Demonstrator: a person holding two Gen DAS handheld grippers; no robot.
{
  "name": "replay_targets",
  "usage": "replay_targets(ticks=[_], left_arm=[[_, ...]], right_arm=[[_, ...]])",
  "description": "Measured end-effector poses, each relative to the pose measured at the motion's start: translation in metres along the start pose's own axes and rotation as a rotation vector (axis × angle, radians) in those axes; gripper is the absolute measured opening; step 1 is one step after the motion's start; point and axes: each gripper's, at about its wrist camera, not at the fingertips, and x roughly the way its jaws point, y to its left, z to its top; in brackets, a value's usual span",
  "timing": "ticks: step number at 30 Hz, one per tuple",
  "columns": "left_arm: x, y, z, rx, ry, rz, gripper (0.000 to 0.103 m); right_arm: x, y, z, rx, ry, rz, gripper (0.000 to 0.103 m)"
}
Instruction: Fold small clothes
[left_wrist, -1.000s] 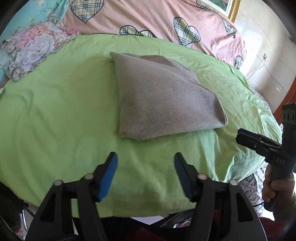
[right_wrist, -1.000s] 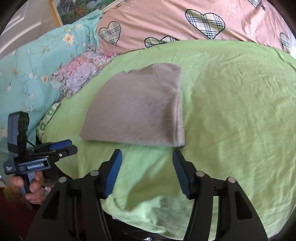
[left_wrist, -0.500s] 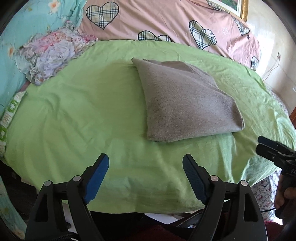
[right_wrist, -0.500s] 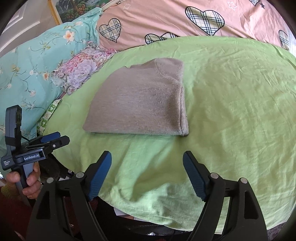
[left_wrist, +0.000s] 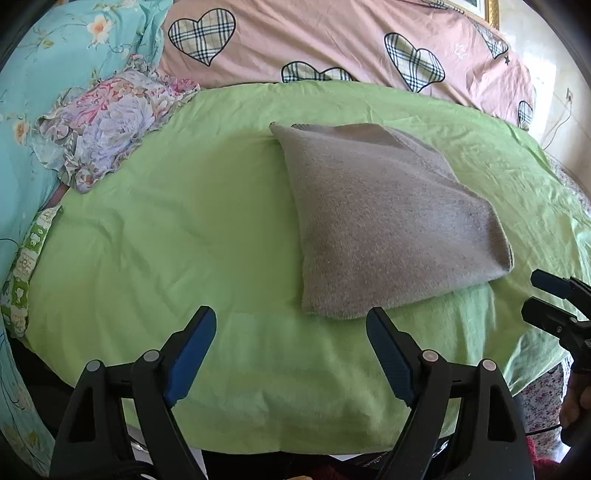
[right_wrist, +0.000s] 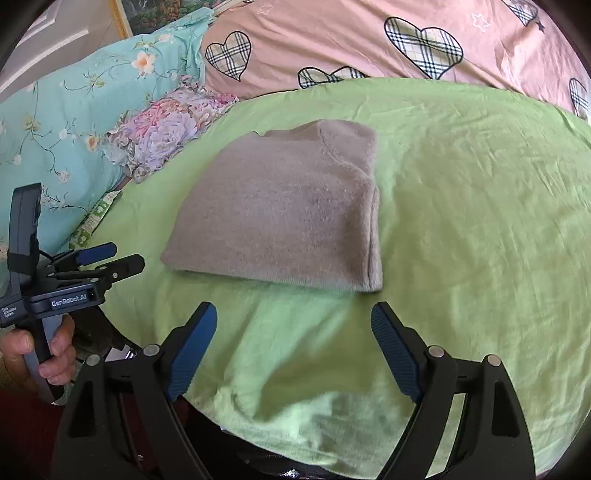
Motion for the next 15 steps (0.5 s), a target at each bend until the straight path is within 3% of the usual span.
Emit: replay_targets(ticks=[15], left_arm=[[0.012,-0.008,0.018,0.038,0.009,0.029,0.084]], right_arm=[[0.017,0.006,0.019,-0.034,0.024,-0.013,0.086]])
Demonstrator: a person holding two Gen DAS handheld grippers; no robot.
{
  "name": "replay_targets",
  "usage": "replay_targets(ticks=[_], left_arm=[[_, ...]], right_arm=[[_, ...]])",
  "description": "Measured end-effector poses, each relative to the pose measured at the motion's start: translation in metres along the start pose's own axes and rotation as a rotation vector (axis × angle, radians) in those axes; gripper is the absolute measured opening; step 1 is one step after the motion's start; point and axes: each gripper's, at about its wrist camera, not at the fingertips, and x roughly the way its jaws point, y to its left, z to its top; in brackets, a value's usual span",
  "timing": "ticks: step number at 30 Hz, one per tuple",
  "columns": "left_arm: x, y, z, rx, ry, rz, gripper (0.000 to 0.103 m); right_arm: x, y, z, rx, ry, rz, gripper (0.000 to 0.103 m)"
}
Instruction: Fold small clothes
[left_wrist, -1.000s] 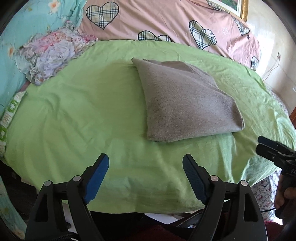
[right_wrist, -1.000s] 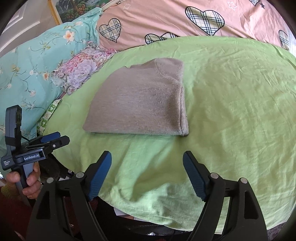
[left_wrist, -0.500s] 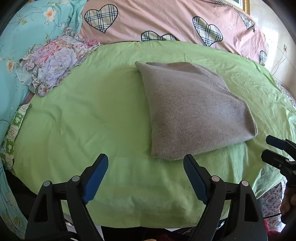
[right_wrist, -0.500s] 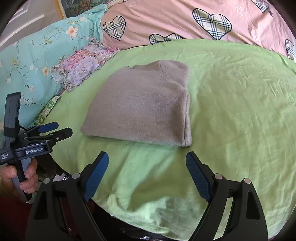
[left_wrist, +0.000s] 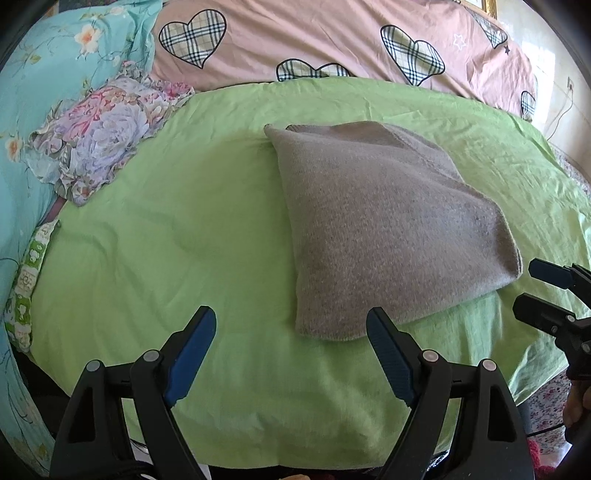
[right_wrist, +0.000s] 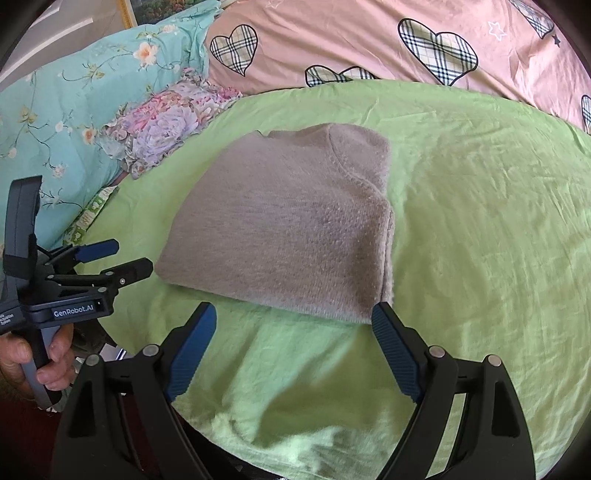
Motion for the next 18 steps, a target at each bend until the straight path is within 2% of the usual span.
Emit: replay_targets(ticks=[9,18], left_arm=[[-0.001,-0.005,0.012,0.009,-0.023,0.006,0.084],[0.004,-0.008,0.013,0.020,0.003,0.014,0.085]], right_arm=[[0.005,0.008,0.013,-0.026,0.005,0.004,0.086],[0.016,0.011,0.022,-0.038,0.033,-0.001,0.086]])
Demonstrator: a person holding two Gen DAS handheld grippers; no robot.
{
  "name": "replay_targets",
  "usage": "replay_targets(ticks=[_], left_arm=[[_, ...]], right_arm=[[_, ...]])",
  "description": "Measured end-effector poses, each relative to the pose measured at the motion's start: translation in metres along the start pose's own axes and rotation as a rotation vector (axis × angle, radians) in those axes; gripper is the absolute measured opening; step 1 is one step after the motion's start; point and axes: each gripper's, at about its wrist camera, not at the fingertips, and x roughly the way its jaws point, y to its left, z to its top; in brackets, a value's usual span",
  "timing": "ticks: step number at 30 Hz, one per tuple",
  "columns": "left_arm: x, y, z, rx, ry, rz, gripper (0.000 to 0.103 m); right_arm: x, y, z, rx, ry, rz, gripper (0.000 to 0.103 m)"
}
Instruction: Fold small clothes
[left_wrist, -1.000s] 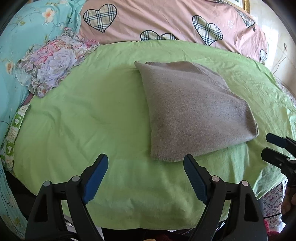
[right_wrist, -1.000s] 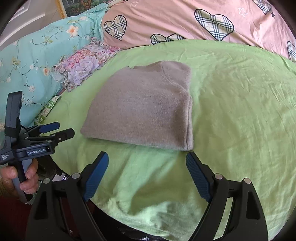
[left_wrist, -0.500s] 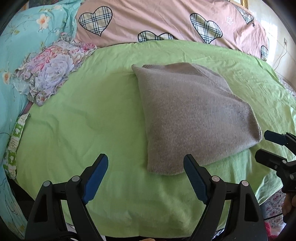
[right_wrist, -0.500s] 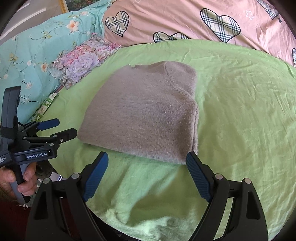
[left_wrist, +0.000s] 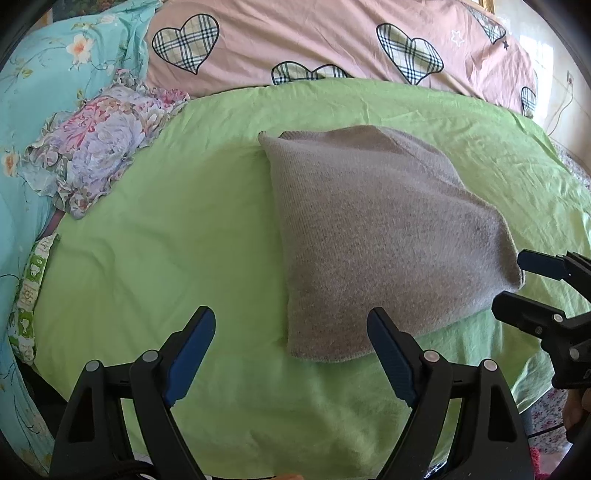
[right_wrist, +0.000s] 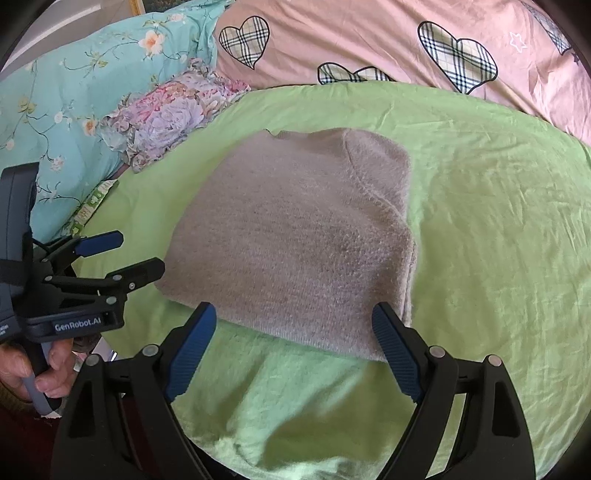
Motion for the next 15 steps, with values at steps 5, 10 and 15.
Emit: replay_targets(ticks=[5,10,15], left_arm=[[0.0005,-0.0008,0.0006,0.004,0.006,-0.001,0.085],[-0.0012,0.0011,0.0028,-0.005,-0.001,-0.004,0.085],[-0.0029,0.0012,0.0044,-0.012,-0.006,-0.010,0.085]], right_arm=[[0.0034,-0.0009,0.0038,0.006,0.016,0.006,0.087],[0.0041,0.0025,0.0070,-0.012,0.018,0.005,0.087],[0.0047,0.0036,0.0079,-0.010,0.020,0.006,0.087]])
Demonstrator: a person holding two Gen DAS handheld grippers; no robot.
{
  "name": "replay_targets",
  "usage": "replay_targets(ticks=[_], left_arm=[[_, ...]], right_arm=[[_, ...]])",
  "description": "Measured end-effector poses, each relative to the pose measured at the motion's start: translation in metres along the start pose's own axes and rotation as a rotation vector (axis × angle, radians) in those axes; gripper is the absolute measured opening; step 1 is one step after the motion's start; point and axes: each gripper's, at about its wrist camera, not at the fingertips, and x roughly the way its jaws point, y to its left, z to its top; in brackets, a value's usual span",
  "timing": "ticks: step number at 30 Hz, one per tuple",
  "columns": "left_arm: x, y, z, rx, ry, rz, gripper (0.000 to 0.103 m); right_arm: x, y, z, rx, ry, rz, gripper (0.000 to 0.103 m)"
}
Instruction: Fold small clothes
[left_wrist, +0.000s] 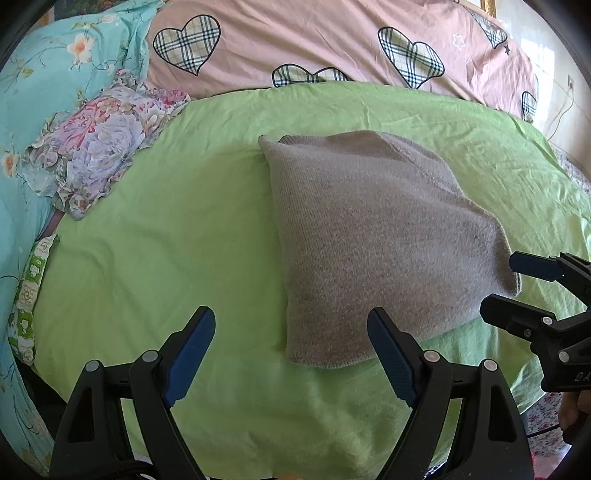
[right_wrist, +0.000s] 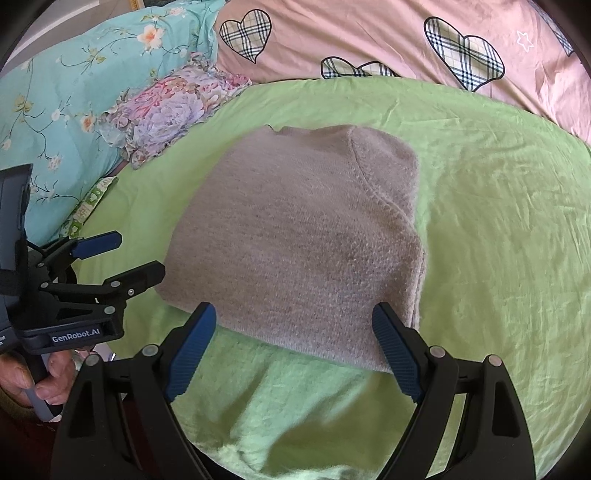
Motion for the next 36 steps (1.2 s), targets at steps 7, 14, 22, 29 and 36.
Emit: replay_targets(ticks=[7,14,22,29,36], left_arm=[[-0.003,-0.001,0.004,-0.010,-0.006,-0.014,0.085],[-0.002,0.000,0.007,-0.028,-0.005,-0.022,0.085],[0.003,-0.005,0.008,-0.023,0.004,-0.018,0.085],[0.006,-0.007,0.007,-0.017,0.009,-0.019,0.085],[0.006,-0.006,0.007,-0.017,0.008,-0.017,0.085]], right_arm=[[-0.004,-0.003,0.006,0.005,-0.013,0.000,0.087],[-0.007,-0.013,0.012,0.020,-0.026,-0.008,0.087],[-0.002,-0.020,0.012,0.036,-0.016,-0.009,0.087],[0.000,-0.022,0.012,0.040,-0.009,-0.009,0.087],[0.002,-0.022,0.012,0.041,-0.003,-0.009,0.087]])
